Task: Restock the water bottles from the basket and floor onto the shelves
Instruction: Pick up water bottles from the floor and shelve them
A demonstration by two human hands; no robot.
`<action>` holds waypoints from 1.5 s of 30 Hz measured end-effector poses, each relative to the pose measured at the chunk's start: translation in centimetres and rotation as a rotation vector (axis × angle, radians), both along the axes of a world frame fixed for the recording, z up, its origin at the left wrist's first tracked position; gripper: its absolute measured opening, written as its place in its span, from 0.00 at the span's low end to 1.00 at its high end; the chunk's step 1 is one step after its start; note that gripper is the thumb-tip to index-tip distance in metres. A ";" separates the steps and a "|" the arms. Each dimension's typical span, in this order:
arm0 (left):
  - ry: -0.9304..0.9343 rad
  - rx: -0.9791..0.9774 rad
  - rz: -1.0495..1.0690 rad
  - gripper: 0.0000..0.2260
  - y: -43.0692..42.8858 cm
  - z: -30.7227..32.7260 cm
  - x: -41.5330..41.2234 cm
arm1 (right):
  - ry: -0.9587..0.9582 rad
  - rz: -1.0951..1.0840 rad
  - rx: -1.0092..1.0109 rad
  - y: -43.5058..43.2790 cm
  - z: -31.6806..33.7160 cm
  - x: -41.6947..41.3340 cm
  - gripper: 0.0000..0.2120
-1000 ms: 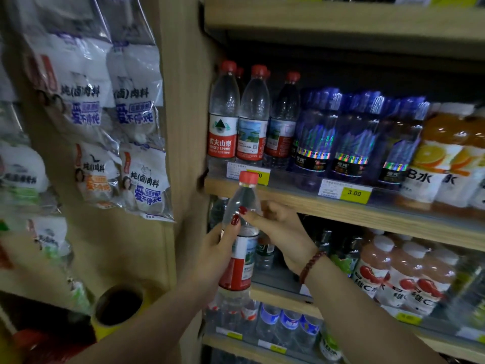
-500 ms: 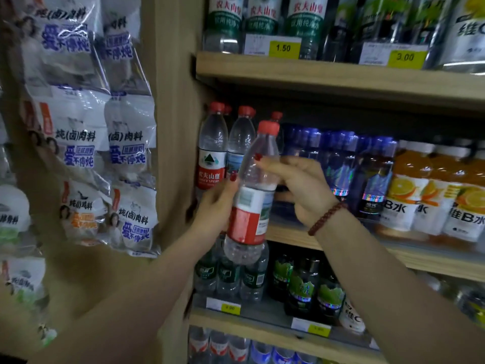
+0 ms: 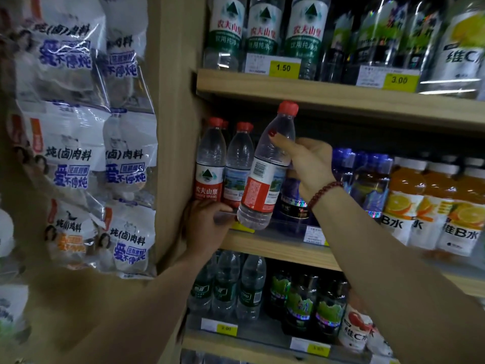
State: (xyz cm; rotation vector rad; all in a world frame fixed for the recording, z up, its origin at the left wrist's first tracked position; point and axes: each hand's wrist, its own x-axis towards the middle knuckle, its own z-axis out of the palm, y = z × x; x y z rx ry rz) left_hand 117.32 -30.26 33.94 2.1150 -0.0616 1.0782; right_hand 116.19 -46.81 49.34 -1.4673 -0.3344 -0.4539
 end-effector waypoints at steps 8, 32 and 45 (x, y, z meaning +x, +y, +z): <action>-0.085 0.017 0.004 0.03 0.2 -0.5 0.6 | -0.006 -0.066 0.031 1.1 -0.2 1.0 0.11; -0.150 0.079 0.036 0.06 0.6 -1.4 1.7 | -0.031 -0.442 -0.443 2.8 -2.3 4.5 0.16; -0.154 0.076 0.024 0.07 0.7 -1.4 1.7 | -0.271 -0.671 -0.824 3.5 -4.8 3.9 0.38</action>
